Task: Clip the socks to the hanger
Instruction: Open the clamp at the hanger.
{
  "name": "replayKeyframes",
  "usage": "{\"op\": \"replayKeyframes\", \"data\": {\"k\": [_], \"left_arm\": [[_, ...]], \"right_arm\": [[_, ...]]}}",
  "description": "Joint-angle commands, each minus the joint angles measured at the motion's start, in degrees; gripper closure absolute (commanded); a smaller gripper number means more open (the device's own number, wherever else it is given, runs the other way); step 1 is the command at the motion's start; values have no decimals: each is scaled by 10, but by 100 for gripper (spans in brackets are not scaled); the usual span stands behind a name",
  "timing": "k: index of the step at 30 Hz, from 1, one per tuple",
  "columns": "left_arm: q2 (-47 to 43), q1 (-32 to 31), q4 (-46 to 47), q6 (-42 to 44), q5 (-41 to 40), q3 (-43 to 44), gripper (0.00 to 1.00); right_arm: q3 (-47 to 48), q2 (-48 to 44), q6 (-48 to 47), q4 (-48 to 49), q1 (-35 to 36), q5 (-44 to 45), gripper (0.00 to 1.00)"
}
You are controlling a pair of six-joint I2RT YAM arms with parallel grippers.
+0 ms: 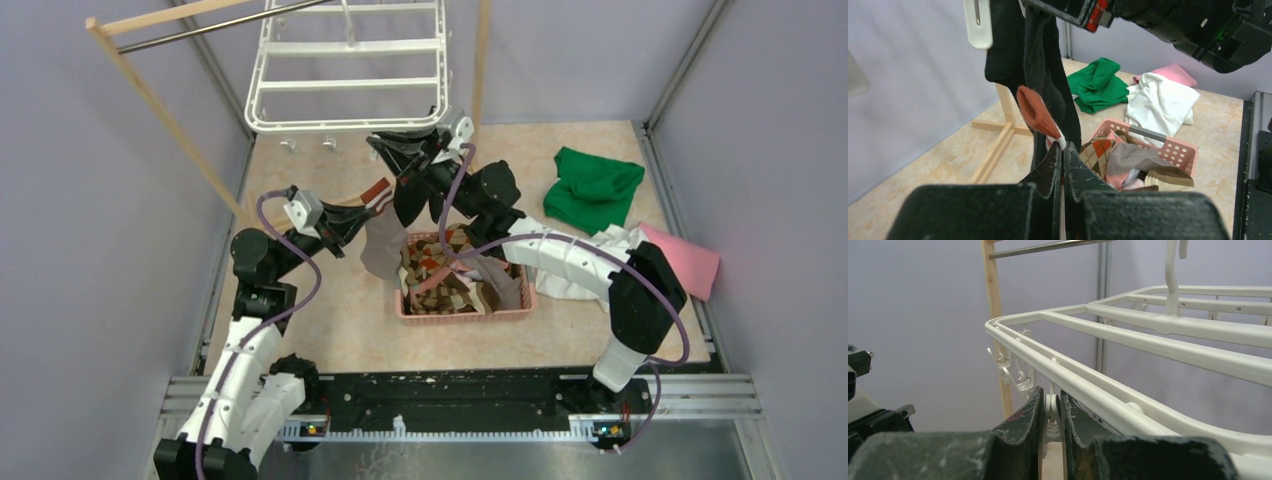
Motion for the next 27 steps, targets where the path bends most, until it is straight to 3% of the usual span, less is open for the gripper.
{"op": "replayKeyframes", "data": {"k": [1,8,27], "left_arm": [[18,3,21,-2,-6,51,100],[66,3,-43,0,-6,114,100],[108,3,-201,157,7,210,100]], "right_arm": [[26,-6,36,13,-7,-26,95],[25,-9,54,14,-12,-42,95],[23,-7,83,33,-25,-94,96]]}}
